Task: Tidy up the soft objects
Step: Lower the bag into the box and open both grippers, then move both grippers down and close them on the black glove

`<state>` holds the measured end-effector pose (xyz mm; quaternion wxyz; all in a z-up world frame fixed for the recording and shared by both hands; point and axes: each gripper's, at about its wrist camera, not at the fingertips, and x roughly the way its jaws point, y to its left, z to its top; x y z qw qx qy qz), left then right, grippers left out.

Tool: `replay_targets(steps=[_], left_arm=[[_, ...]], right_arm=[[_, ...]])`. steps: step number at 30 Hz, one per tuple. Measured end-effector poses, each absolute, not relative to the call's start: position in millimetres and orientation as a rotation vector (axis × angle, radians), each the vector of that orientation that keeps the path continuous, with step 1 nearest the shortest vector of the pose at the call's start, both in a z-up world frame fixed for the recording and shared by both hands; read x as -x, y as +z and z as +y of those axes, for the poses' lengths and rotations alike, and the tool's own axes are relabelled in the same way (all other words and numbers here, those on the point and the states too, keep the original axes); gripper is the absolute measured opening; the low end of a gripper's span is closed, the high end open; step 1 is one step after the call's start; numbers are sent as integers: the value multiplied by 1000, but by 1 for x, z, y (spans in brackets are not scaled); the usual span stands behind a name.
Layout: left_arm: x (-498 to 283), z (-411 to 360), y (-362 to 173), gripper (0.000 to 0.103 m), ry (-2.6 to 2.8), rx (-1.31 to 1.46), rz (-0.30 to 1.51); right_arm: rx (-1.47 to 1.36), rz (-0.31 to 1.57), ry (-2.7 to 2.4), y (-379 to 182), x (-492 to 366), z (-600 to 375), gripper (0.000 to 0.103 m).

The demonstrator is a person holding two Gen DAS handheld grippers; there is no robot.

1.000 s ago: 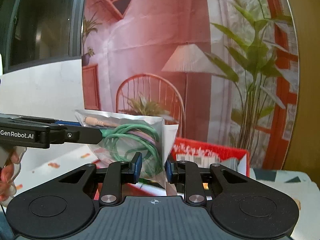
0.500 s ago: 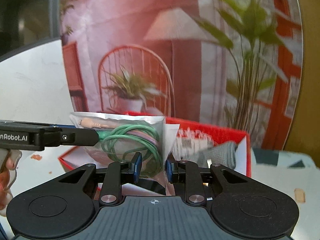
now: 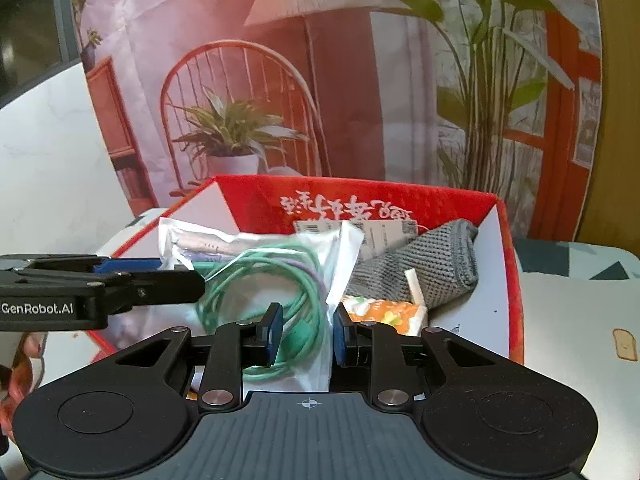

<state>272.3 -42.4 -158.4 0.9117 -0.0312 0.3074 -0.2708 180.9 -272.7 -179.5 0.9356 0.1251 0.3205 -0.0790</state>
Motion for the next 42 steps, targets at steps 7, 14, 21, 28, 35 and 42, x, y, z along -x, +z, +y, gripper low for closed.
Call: replay_targets(steps=[7, 14, 21, 28, 35, 42], left_arm=[[-263, -37, -145, 70, -505, 23, 567], [-227, -31, -128, 75, -509, -2, 522], [-182, -25, -132, 75, -506, 8, 549], [-150, -17, -141, 75, -492, 1, 582], [-126, -13, -143, 79, -485, -14, 592], [-105, -9, -157, 90, -468, -23, 619]], right_arm=[[-179, 618, -253, -179, -173, -273, 31], [-99, 534, -248, -164, -145, -256, 38], [-72, 510, -211, -158, -113, -231, 40], [-103, 514, -224, -158, -87, -219, 55], [-106, 496, -248, -153, -62, -210, 90], [-134, 486, -258, -157, -38, -205, 103]])
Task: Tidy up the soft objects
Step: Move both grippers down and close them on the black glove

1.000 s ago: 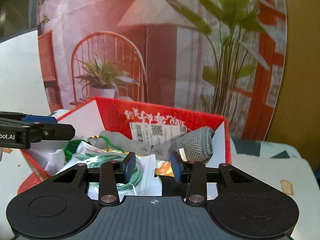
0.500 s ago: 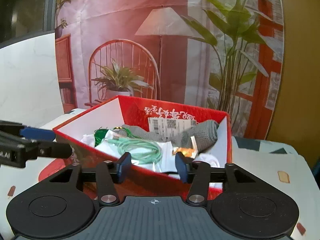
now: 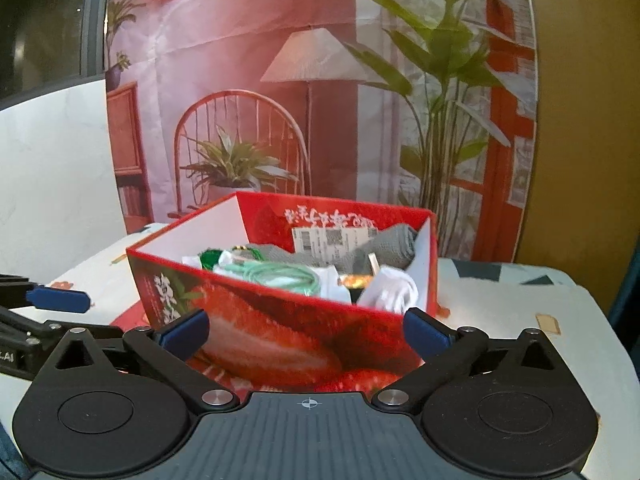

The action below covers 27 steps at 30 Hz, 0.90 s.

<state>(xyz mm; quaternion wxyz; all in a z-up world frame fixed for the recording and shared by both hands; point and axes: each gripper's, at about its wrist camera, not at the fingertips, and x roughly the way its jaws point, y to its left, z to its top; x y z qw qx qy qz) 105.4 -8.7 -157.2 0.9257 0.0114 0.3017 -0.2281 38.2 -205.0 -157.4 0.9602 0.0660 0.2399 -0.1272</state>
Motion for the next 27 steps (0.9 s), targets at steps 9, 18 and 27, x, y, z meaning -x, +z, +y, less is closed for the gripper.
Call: replay_targets(steps=[9, 18, 27], left_arm=[[-98, -11, -202, 87, -490, 2, 734], [-98, -14, -232, 62, -535, 26, 794], [-100, -15, -245, 26, -579, 48, 817]], right_arm=[[-185, 550, -273, -206, -9, -199, 102], [-282, 626, -292, -246, 1, -203, 91], [-328, 648, -271, -258, -4, -207, 76]])
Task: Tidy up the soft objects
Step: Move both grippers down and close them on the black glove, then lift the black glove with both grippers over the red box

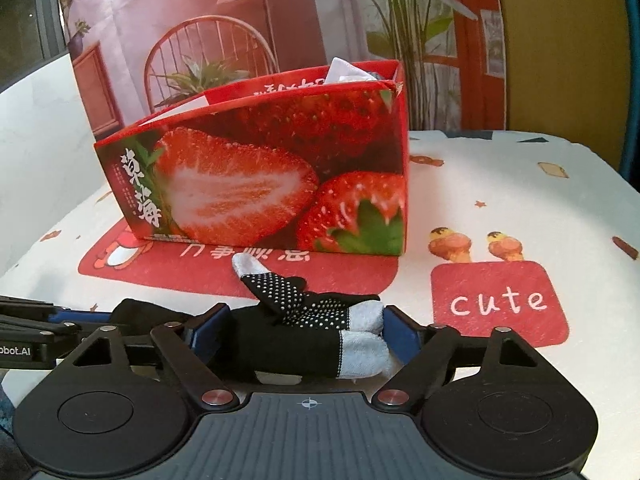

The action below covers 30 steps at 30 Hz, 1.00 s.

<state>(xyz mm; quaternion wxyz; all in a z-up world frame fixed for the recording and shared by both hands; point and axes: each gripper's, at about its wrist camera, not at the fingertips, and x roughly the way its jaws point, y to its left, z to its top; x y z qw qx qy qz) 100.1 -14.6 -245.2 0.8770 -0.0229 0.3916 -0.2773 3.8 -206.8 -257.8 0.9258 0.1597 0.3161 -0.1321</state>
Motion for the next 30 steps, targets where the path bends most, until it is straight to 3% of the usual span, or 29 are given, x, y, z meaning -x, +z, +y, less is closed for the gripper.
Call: replay_targets(steps=[8, 13, 15, 23, 27, 30], left_arm=[[-101, -13, -248, 23, -568, 55, 818], [-100, -12, -249, 21, -555, 50, 817], [-100, -10, -249, 21, -547, 57, 818], [-101, -10, -251, 21, -547, 55, 818], [-100, -10, -249, 15, -559, 55, 808], [-98, -9, -243, 13, -554, 52, 774]], right_arm=[[-340, 645, -253, -259, -4, -207, 68], [-347, 637, -256, -258, -2, -208, 48], [-361, 633, -262, -257, -1, -211, 35], [-385, 652, -244, -262, -2, -211, 28], [-374, 654, -217, -261, -4, -206, 13], [-352, 644, -205, -256, -5, -202, 11]])
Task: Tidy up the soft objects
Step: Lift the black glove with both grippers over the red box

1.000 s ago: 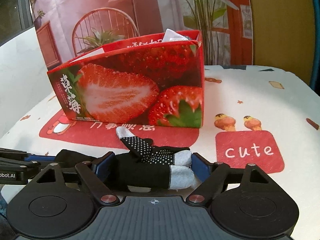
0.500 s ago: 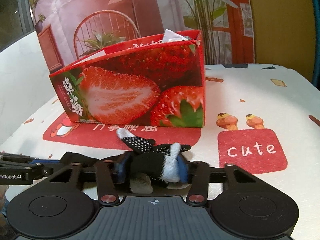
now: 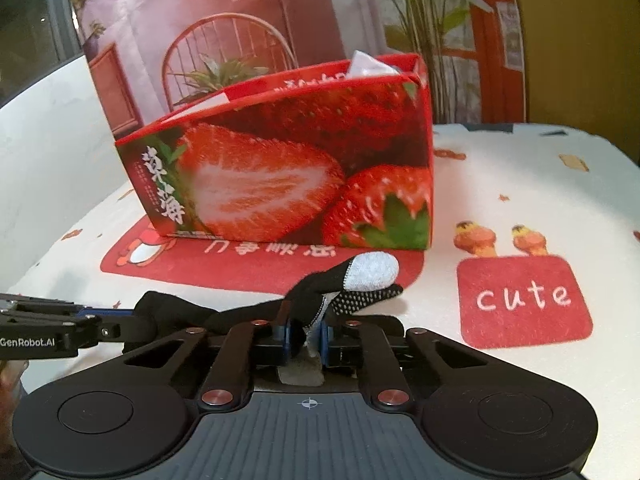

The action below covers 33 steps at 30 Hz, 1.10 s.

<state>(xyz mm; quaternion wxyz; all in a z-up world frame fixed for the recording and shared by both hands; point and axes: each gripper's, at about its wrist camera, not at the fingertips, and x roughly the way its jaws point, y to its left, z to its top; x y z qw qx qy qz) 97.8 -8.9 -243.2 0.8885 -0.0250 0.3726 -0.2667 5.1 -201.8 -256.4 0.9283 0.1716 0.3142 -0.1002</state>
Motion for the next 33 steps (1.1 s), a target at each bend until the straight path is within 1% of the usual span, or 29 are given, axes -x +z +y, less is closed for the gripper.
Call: replay_targets(steps=[8, 19, 25, 33], left_arm=[[-89, -1, -205, 12, -546, 43, 627], [-106, -1, -120, 12, -545, 9, 389], [-146, -10, -98, 12, -528, 57, 362], [-207, -17, -108, 12, -487, 74, 420]], right_arm=[[-337, 562, -173, -230, -5, -202, 10], [-285, 364, -122, -149, -32, -213, 10], [-244, 299, -130, -114, -69, -232, 10], [-190, 346, -160, -113, -136, -254, 10]])
